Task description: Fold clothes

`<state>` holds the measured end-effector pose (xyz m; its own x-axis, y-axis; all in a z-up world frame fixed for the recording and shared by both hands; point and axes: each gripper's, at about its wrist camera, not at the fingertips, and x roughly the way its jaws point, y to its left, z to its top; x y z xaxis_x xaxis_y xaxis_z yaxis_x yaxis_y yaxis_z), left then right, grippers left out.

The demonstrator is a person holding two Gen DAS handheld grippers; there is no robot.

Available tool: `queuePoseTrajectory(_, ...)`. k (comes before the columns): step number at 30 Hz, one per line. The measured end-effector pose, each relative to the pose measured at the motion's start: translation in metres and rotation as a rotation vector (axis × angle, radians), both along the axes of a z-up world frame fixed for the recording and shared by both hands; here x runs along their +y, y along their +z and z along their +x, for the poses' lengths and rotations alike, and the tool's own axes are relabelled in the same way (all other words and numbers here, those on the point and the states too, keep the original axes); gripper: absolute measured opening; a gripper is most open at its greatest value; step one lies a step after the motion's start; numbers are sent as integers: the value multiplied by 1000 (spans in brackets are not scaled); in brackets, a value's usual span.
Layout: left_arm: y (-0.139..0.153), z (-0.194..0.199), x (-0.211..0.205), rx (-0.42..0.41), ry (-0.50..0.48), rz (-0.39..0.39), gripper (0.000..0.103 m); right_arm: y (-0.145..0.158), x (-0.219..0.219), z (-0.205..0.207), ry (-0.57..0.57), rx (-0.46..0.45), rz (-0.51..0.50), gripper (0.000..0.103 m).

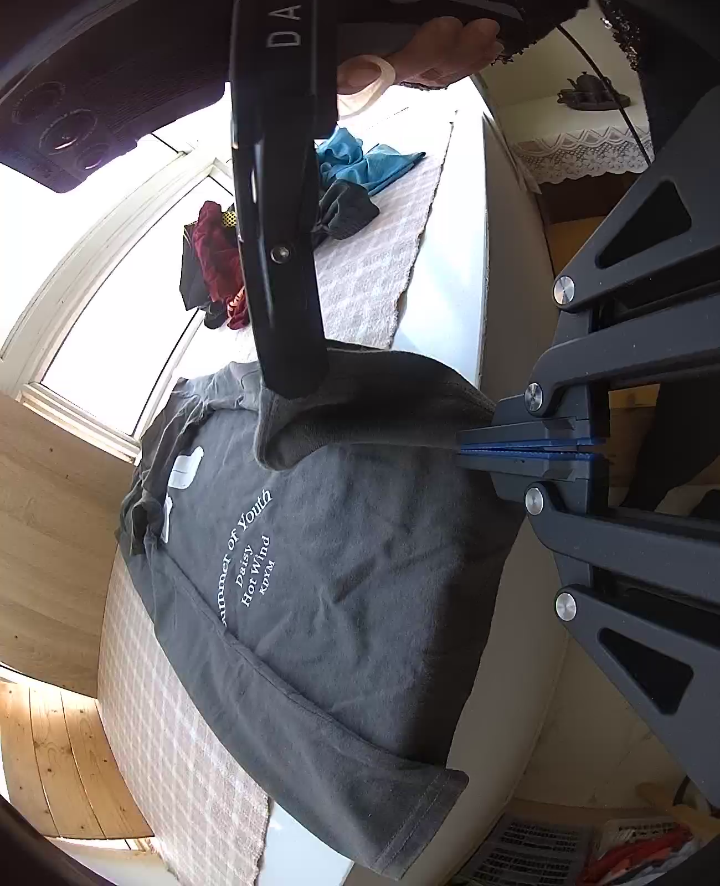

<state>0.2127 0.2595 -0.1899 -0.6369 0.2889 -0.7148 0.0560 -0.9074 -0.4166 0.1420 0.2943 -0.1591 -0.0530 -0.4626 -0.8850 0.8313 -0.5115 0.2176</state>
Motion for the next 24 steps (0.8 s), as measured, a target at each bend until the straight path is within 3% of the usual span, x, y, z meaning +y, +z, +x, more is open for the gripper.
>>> queuePoseTrajectory(4,-5,0,2,-23,21,9,0,-1,2,-10,23,10,15,13)
queuePoseTrajectory(12,-2,9,24,-43,72,-9,0,7,43,-69,-25,-103,-42,13)
queuePoseTrajectory(19,19,-3,47,-12,156,6,0,-21,67,-109,-21,-80,92,18)
queuePoseTrajectory(24,17,-38,63,-34,169,-95,18,-43,64,-124,11,-121,114,18)
